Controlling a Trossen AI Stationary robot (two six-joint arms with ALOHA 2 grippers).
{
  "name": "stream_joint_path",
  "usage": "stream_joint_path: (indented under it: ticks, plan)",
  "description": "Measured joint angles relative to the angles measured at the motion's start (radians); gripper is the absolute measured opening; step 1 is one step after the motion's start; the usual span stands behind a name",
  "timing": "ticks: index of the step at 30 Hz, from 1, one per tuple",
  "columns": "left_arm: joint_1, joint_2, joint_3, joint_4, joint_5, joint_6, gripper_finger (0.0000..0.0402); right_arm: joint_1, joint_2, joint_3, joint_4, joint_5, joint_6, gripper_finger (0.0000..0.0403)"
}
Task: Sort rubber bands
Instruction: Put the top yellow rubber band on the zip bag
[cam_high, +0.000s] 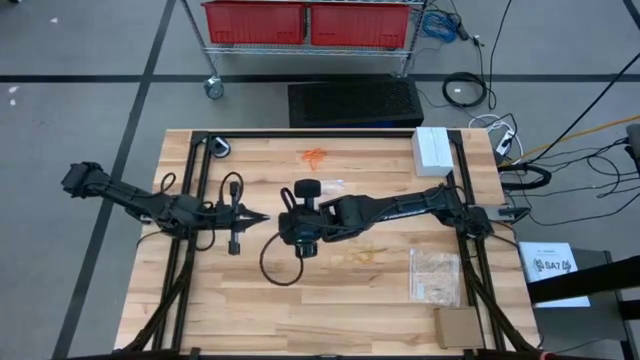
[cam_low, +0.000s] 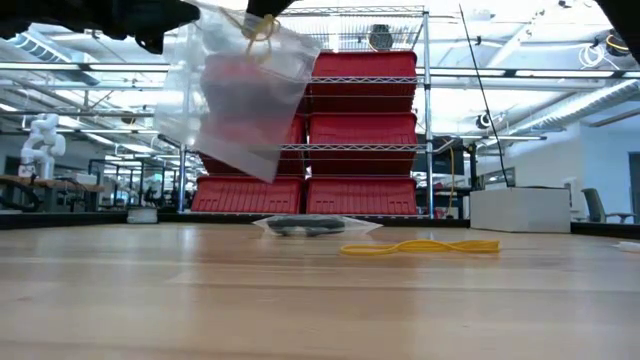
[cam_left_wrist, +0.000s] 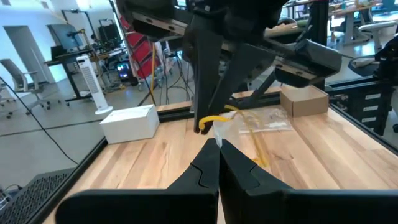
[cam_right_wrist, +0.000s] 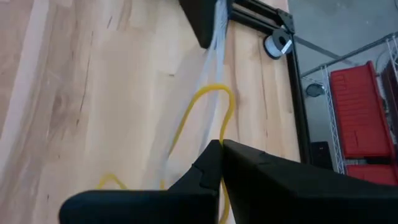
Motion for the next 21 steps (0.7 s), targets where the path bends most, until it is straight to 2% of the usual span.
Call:
stream_joint_path:
  ticks: [4, 21]
  plan:
    - [0.0, 0.0, 0.0, -0.006, -0.007, 0.0, 0.0, 0.029, -0.007, 0.0, 0.009, 0.045, 0.006, 0.0]
    - [0.0, 0.0, 0.0, -0.006, -0.02, -0.001, 0.0, 0.056, -0.008, 0.0, 0.024, 0.07, 0.033, 0.0]
